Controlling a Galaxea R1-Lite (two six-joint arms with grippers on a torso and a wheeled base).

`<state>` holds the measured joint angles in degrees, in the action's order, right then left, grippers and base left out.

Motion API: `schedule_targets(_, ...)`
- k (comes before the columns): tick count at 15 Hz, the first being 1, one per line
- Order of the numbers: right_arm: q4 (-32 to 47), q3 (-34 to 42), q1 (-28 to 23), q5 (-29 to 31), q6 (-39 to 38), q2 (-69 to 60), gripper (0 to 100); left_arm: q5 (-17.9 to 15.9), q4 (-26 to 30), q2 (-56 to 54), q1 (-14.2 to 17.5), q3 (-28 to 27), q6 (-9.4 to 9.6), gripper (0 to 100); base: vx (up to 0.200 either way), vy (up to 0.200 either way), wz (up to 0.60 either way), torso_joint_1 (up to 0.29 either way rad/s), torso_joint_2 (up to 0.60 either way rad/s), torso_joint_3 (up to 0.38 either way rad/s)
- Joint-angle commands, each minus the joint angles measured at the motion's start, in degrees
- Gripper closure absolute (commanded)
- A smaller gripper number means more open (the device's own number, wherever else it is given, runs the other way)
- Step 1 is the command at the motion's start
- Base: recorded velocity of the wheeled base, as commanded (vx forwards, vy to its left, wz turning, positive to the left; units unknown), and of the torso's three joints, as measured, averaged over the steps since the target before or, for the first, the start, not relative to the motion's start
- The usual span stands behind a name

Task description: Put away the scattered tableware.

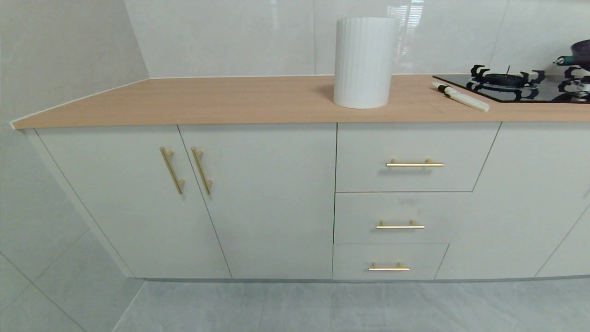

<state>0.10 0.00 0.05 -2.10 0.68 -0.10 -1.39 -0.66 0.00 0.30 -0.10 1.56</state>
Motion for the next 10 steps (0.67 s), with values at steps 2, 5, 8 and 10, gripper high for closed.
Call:
schedule_targets(2,-0.01,0.0,0.04,-0.01,0.02,0.1,0,-0.02,-0.04,0.0,0.05,0.01,0.02,0,0.2,0.0,0.0,0.002,0.0,0.005)
schedule_targets(5,-0.01,0.0,0.04,-0.01,0.02,0.1,0,-0.02,-0.04,0.09,0.05,0.01,0.02,0,0.2,0.0,0.0,0.001,0.0,0.002)
schedule_targets(8,-0.01,0.0,0.04,-0.01,0.02,0.1,0,-0.02,-0.04,0.0,0.05,0.01,0.02,0,0.2,0.0,0.0,0.004,0.0,0.002)
schedule_targets(10,-0.01,0.0,0.04,-0.01,0.02,0.1,0,-0.02,-0.04,0.09,0.05,0.01,0.02,0,0.2,0.0,0.0,0.0,0.0,0.002)
